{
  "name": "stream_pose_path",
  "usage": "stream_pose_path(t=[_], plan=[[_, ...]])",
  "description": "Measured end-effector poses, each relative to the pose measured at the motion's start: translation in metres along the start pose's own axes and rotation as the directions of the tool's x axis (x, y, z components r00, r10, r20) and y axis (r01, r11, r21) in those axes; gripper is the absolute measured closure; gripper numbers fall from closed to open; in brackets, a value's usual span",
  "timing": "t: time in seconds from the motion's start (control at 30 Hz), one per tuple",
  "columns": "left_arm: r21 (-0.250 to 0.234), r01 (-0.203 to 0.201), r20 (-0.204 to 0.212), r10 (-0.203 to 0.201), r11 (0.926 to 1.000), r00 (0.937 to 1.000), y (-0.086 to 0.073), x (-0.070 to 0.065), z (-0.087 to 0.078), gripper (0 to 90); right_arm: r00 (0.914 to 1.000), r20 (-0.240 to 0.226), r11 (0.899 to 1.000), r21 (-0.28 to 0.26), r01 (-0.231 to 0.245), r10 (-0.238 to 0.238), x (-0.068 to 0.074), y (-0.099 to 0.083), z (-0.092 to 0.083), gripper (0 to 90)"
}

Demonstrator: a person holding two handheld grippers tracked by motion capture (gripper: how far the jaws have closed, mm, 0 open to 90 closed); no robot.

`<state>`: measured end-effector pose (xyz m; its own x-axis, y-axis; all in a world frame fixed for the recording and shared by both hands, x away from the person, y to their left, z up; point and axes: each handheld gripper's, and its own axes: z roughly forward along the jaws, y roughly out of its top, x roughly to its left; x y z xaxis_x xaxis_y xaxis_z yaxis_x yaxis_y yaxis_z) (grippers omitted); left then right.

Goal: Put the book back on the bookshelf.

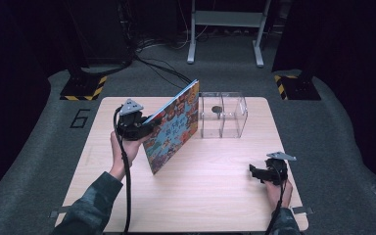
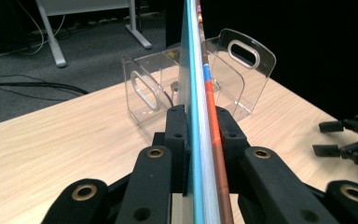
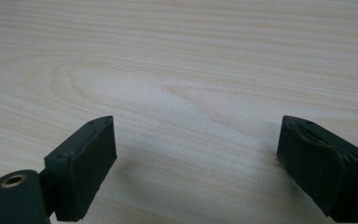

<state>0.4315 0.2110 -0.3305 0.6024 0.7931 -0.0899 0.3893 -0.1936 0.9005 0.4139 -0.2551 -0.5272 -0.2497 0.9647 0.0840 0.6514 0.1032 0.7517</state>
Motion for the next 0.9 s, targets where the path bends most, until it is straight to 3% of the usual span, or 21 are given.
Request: stream_pose_path(t=[0.13,0.33,0.5,0.57,0.6,0.77,0.8,0.9], plan=[[0.011,-0.021,0.017,0.021,0.9997,0.9996,0.0,0.0,-0.004,77.3,1.0,0.0,1.0,0.0,0.001,-0.001,0.0,0.0,0.0,11.1],[0.055,-0.078,0.072,0.074,0.9954,0.9947,0.017,0.003,-0.004,65.0,1.0,-0.002,1.0,0.0,0.001,-0.001,0.0,0.0,0.0,11.3],[0.099,-0.077,0.127,0.064,0.9921,0.9898,0.034,0.01,0.004,59.9,1.0,-0.004,1.0,-0.001,0.003,-0.003,0.0,0.0,0.0,11.6],[0.141,-0.103,0.141,0.083,0.9846,0.9866,0.04,0.01,0.009,60.3,1.0,-0.006,1.0,0.002,0.002,-0.002,0.0,0.0,0.0,11.6],[0.151,-0.093,0.143,0.071,0.9842,0.9872,0.041,0.01,0.01,60.4,1.0,-0.005,1.0,0.003,0.002,-0.002,0.0,0.0,0.0,11.6],[0.233,-0.152,0.156,0.117,0.9606,0.9808,0.052,0.013,0.022,60.8,1.0,-0.006,1.0,0.0,0.003,-0.003,0.0,0.0,0.0,11.7],[0.245,-0.144,0.165,0.106,0.9588,0.9807,0.053,0.012,0.023,60.8,1.0,-0.006,1.0,0.0,0.003,-0.003,0.0,0.0,0.0,11.8],[0.291,-0.178,0.177,0.129,0.9401,0.9756,0.054,0.011,0.029,65.7,1.0,-0.003,1.0,0.0,0.004,-0.004,0.0,0.0,0.0,11.8]])
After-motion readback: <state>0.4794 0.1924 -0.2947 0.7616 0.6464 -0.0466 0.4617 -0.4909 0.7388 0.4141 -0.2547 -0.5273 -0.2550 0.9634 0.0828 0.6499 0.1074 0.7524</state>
